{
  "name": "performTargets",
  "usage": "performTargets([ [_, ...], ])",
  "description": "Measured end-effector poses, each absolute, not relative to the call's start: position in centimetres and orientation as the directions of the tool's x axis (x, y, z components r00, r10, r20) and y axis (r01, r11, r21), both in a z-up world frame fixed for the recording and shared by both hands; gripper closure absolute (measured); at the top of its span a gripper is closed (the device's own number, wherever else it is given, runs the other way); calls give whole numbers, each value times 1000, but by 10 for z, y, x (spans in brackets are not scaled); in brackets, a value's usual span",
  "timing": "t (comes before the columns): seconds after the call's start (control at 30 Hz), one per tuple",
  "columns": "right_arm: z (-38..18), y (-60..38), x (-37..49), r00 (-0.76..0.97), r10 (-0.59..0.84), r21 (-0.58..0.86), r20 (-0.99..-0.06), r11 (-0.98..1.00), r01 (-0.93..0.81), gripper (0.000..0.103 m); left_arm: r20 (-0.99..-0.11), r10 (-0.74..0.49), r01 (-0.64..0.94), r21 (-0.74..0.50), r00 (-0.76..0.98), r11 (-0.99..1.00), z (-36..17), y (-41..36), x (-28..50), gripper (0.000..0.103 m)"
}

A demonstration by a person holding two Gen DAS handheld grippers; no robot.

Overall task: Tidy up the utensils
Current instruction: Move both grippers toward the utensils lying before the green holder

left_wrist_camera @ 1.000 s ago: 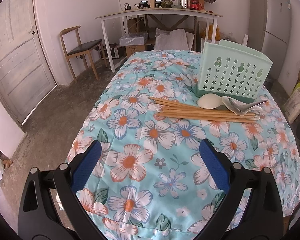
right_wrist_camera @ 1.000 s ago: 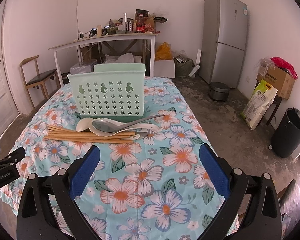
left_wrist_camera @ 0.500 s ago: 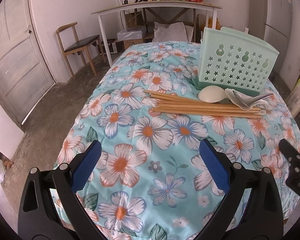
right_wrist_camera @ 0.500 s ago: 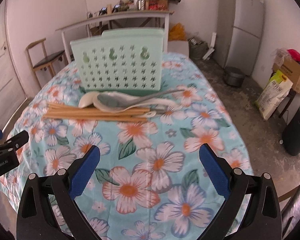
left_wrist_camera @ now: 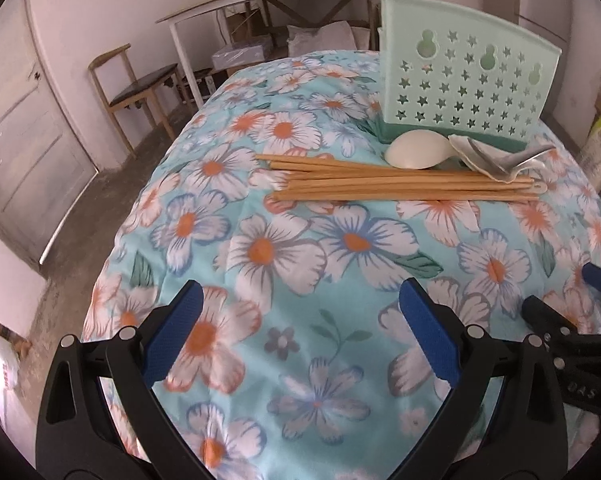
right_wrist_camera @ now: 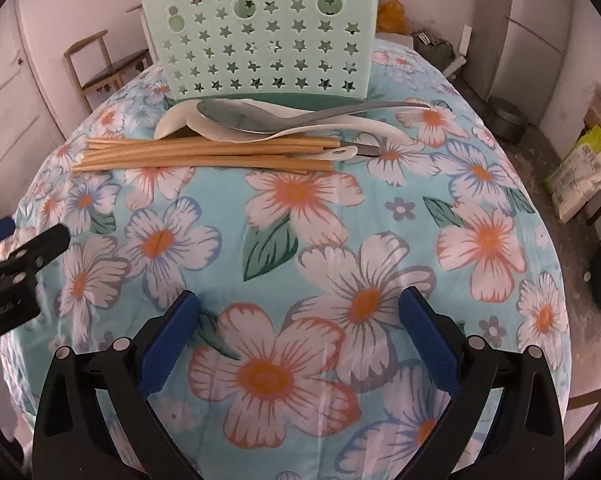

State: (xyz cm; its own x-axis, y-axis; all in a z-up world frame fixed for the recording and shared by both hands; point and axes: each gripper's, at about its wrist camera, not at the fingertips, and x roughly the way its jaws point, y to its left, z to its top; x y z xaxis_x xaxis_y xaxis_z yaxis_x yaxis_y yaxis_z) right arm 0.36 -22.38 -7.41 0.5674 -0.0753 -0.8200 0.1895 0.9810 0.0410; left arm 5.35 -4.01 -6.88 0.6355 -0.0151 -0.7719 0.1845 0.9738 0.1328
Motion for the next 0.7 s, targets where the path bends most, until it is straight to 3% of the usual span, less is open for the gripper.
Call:
performTargets([
  [0.7, -73, -223, -3, 542, -84, 51, -836, 972, 228, 6, -796, -112, 213, 21, 595, 977, -99, -16, 76, 8],
])
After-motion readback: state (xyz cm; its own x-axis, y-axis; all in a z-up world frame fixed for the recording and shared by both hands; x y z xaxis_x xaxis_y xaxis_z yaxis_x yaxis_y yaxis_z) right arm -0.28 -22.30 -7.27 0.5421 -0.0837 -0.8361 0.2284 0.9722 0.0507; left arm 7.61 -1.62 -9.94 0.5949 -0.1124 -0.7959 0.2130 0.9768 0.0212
